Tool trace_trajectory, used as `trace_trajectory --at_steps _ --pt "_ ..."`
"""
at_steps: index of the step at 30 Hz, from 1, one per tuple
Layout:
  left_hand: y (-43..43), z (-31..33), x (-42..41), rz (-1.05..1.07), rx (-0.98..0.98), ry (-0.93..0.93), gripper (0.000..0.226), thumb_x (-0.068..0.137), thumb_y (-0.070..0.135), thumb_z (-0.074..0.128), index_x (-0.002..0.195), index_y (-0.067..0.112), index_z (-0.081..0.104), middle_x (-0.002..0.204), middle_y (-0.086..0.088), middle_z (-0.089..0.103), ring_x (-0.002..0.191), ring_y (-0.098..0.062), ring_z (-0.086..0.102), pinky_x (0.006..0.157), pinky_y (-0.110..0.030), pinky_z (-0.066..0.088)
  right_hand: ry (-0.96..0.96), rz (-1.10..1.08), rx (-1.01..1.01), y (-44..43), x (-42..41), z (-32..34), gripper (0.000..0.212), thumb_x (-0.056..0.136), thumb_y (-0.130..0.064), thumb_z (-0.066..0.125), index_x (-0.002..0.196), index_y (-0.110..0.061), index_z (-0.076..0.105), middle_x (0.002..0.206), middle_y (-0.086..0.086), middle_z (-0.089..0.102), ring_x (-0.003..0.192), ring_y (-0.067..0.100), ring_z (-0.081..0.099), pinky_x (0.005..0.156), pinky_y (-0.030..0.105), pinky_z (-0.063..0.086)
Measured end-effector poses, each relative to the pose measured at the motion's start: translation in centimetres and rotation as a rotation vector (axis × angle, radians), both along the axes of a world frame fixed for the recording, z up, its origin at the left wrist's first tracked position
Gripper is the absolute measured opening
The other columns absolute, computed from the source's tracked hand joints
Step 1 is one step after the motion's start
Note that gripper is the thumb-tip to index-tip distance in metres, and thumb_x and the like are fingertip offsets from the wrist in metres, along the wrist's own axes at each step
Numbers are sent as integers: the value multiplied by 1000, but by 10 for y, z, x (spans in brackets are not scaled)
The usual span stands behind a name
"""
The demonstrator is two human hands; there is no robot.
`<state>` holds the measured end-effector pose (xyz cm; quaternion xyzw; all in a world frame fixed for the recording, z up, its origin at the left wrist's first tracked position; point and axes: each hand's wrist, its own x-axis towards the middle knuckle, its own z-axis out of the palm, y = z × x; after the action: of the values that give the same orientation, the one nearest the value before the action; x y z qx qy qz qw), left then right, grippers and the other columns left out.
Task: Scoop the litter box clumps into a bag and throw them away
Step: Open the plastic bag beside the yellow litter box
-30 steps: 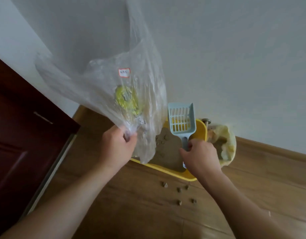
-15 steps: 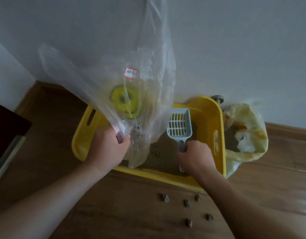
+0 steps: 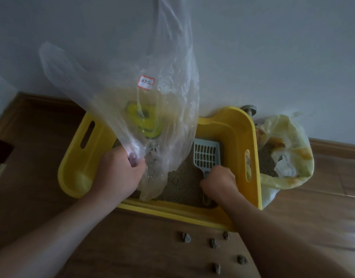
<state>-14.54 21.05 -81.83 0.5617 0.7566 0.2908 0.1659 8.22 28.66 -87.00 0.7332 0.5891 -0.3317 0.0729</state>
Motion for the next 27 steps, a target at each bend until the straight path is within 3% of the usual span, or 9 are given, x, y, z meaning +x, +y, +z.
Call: trace_trajectory --at_steps 6,10,13,18,22,27 --pt "-4 1 0 -1 26 8 41 82 14 72 53 7 43 42 -1 42 38 -15 42 38 -19 30 -8 -18 -4 2 -1 -2 27 89 -19 68 112 -8 60 100 8 59 88 22 61 66 31 56" --pt "-9 8 0 -4 42 2 42 81 13 73 54 7 42 42 1 38 38 -15 41 38 -21 27 123 -18 72 0 0 18 31 89 -29 68 112 -9 63 108 9 66 92 22 67 65 28 60" --pt "-12 15 2 -7 60 5 41 82 13 73 54 8 43 43 1 39 38 -15 42 38 -17 25 196 95 198 -4 1 47 32 90 -41 67 105 -13 66 102 3 69 86 16 67 62 25 58" --pt "-20 41 11 -18 109 19 50 82 14 74 52 23 35 42 6 34 43 -9 47 39 -14 28 357 314 428 -19 4 96 49 89 -50 64 125 -17 61 101 -6 69 86 6 65 77 29 59" --pt "-38 68 17 -29 215 68 57 77 12 79 52 29 31 44 9 33 43 -7 41 44 -15 25 554 322 487 -30 5 128 50 85 -50 67 128 -27 57 105 -16 65 84 -1 64 71 21 58" --pt "-78 111 11 -30 376 137 39 74 12 80 56 13 46 52 3 44 50 -14 43 48 -27 32 763 300 483 -44 -8 181 28 84 -47 71 102 -27 62 82 -4 70 70 4 67 55 21 55"
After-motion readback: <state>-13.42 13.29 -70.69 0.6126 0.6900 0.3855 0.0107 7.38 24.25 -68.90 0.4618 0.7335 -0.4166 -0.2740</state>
